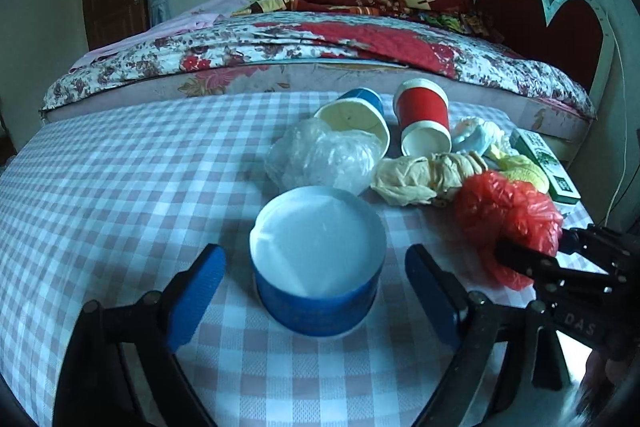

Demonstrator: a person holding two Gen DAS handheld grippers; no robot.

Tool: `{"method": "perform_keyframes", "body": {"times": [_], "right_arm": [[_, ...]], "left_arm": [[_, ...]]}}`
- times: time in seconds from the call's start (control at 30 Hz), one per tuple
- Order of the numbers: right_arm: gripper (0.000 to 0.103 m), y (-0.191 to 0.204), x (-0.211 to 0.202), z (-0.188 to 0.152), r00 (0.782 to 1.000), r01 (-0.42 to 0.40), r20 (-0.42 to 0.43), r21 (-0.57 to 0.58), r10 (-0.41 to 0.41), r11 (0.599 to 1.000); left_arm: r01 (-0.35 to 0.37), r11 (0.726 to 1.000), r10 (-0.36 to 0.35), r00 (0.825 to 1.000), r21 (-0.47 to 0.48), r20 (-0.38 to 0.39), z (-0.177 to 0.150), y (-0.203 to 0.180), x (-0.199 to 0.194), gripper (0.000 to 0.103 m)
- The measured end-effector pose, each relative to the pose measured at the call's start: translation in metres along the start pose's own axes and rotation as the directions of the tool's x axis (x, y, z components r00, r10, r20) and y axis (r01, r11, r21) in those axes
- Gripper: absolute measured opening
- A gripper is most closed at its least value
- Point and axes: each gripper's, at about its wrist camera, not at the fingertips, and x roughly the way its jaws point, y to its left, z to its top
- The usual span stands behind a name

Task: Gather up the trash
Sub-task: 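Grasp the red plastic bag with the right tool while the left tool grasps the blue paper bowl, then carry bag and bowl over the black bin and open both tools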

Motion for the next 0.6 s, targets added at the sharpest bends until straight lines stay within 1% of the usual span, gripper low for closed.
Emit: {"method": "perform_keyframes", "body": {"times": [0.1, 0.13, 0.17, 0.2, 0.23, 0.33, 0.6], "right_arm": [[0.048, 0.000, 0.003, 0.000, 1.000, -0.008, -0.005, -0.001, 0.008, 1.000], [0.048, 0.000, 0.004, 0.000, 1.000, -0.011, -0.007, 0.001, 0.011, 1.000], [0.048, 0.000, 0.005, -0.001, 1.000, -0.013, -0.007, 0.004, 0.013, 1.000], [0.045, -0.001, 0.004, -0.002, 1.000, -0.021, -0.004, 0.006, 0.021, 1.000], [0.038, 0.000, 0.001, -0.003, 1.000, -0.028, 0.002, 0.005, 0.028, 1.000], [0.034, 0.000, -0.007, -0.007, 0.999, -0.033, 0.016, -0.007, 0.033, 0.999], [0.031, 0.004, -0.037, -0.027, 0.997, -0.037, 0.063, -0.036, 0.039, 0.999]], "left_arm": [[0.002, 1.000, -0.002, 1.000, 0.002, -0.021, 0.001, -0.001, 0.007, 0.083], [0.009, 1.000, -0.009, 1.000, 0.003, -0.028, 0.002, 0.000, 0.009, 0.075], [0.012, 1.000, -0.012, 1.000, 0.007, -0.027, 0.001, 0.000, 0.008, 0.075], [0.004, 1.000, -0.004, 1.000, 0.010, -0.026, 0.002, 0.001, 0.008, 0.075], [0.006, 1.000, -0.005, 1.000, 0.015, -0.022, 0.002, 0.001, 0.005, 0.074], [0.008, 1.000, -0.009, 1.000, 0.028, 0.006, -0.001, -0.001, -0.007, 0.074], [0.013, 0.999, -0.016, 0.999, 0.051, 0.052, -0.018, -0.013, -0.047, 0.074]]}}
